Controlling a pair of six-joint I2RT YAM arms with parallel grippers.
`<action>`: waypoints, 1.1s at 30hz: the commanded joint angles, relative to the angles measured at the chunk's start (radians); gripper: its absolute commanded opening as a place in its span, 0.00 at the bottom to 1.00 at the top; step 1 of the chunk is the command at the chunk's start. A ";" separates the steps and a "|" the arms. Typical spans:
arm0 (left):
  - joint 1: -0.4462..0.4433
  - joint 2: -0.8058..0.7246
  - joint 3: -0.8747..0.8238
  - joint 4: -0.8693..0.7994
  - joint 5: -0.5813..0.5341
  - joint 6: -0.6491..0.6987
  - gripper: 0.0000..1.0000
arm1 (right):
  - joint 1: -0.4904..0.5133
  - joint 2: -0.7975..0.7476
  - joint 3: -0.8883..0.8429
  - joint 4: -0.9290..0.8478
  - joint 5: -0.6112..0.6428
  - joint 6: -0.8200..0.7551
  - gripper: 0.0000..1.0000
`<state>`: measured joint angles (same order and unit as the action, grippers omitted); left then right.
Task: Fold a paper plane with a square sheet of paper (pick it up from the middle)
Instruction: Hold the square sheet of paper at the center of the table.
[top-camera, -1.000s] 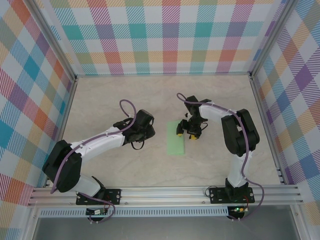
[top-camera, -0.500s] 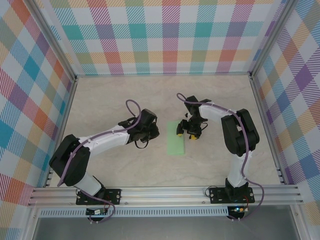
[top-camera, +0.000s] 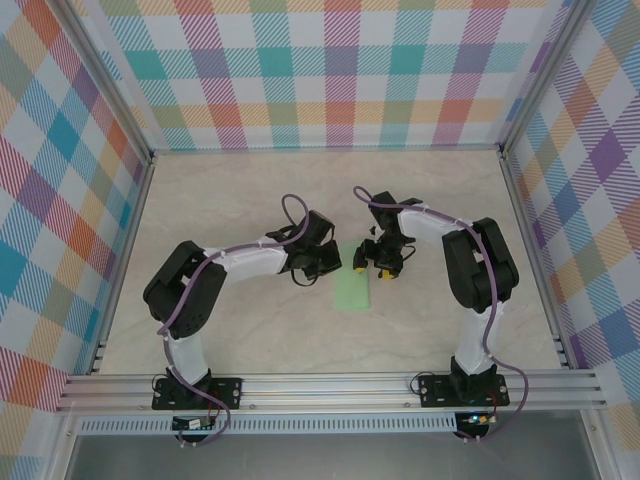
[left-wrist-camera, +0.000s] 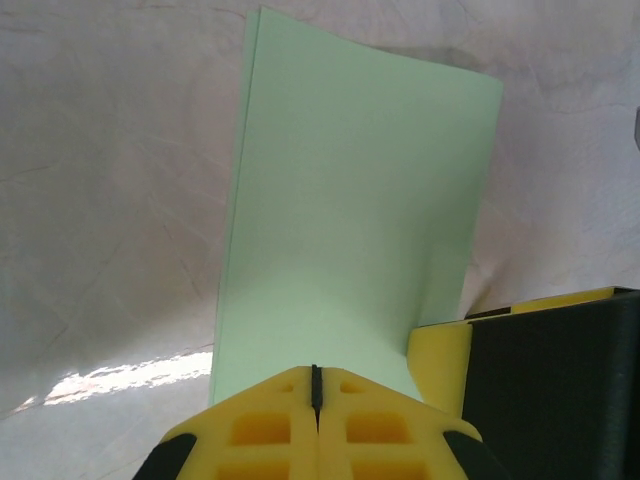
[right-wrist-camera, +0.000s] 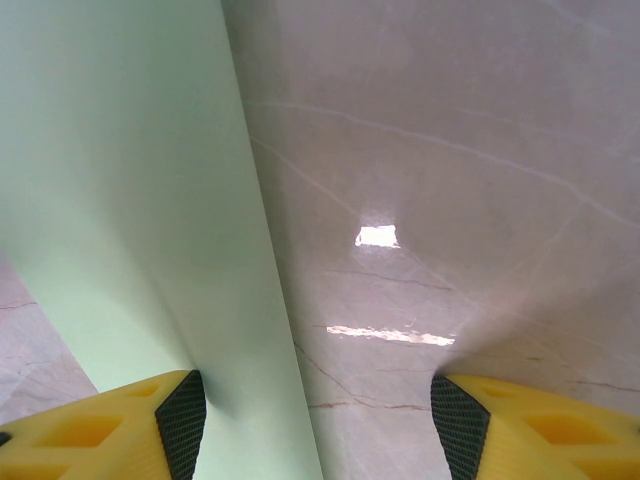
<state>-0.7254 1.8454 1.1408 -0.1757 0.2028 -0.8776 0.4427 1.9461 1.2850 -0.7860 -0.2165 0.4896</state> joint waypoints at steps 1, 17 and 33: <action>-0.011 0.031 0.034 0.017 0.032 0.006 0.00 | 0.008 0.069 -0.030 -0.008 0.055 -0.008 0.66; -0.019 0.108 0.016 0.030 0.032 -0.011 0.00 | 0.007 0.077 -0.036 -0.003 0.050 -0.003 0.66; -0.026 0.117 -0.050 0.038 0.003 -0.011 0.00 | -0.012 -0.136 -0.028 0.079 -0.054 0.010 0.76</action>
<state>-0.7338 1.9419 1.1332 -0.0998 0.2245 -0.8825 0.4423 1.9064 1.2758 -0.7570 -0.2287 0.4938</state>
